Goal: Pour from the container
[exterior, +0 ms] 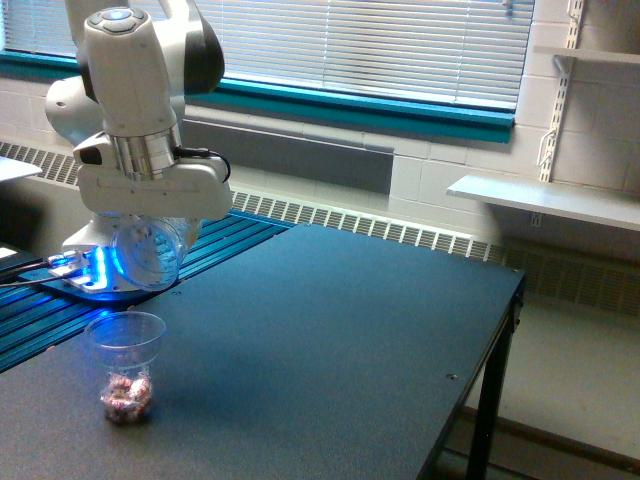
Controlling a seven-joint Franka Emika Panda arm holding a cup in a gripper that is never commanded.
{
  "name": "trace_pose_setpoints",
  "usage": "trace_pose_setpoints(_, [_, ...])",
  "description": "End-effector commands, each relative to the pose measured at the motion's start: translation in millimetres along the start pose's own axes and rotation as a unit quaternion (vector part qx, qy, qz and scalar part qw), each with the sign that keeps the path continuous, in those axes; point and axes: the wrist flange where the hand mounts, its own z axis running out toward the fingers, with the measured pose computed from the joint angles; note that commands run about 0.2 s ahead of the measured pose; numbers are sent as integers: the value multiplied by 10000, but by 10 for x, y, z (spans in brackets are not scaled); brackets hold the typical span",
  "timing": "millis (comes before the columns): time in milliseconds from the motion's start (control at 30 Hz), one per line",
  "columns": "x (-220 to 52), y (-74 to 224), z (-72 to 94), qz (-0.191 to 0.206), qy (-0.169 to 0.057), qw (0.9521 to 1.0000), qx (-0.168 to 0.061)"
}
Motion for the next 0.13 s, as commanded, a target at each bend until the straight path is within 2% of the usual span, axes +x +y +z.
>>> trace_pose_setpoints(33, [-69,-8,18,64,126,9999,-3])
trace_pose_setpoints(133, [-60,-8,14,178,198,9996,27])
